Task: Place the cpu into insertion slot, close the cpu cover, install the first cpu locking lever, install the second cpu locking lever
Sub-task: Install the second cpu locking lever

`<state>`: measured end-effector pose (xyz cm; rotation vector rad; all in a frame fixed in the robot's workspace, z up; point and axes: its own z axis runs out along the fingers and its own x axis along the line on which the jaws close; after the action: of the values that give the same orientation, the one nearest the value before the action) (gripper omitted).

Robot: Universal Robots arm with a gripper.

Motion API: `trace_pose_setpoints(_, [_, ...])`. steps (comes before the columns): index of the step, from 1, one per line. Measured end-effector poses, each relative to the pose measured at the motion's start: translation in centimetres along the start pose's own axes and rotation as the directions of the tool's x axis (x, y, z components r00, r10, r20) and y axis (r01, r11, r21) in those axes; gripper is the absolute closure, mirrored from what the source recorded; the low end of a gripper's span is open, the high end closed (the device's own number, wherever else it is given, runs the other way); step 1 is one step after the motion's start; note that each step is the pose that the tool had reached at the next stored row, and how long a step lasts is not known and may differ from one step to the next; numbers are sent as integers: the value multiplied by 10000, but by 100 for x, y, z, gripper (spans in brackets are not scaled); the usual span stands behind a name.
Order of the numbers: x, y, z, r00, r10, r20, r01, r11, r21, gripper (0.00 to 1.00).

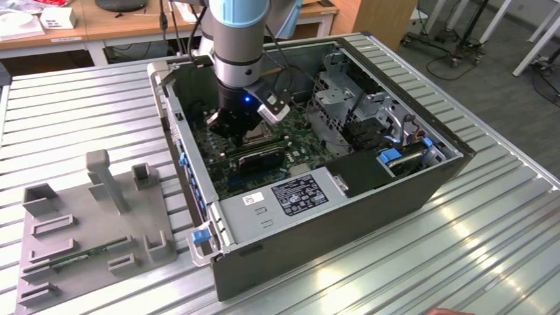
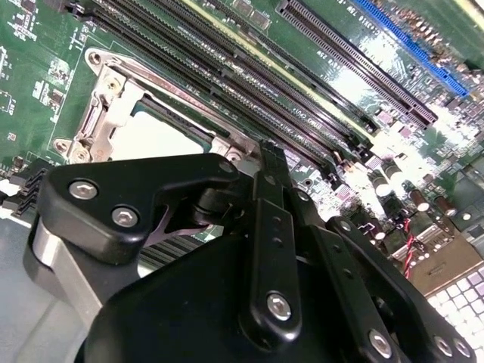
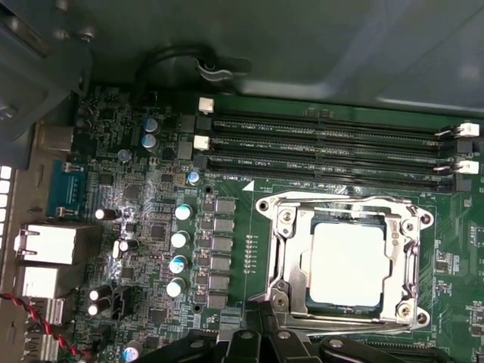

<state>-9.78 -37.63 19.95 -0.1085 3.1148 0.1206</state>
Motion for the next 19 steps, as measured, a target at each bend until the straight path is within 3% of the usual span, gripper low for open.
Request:
trace_pose_setpoints(3, [0,-3,5,10000,0,3,0,10000,-62,89])
trace_pose_setpoints(8, [0,-20,18,10000,3,28,-3,9997,-227,89])
trace_pose_setpoints(16, [2,-33,11,10000,5,21,-5,9996,-283,89])
trace_pose_setpoints(19, [1,-29,-39,10000,6,21,-5,9996,-284,89])
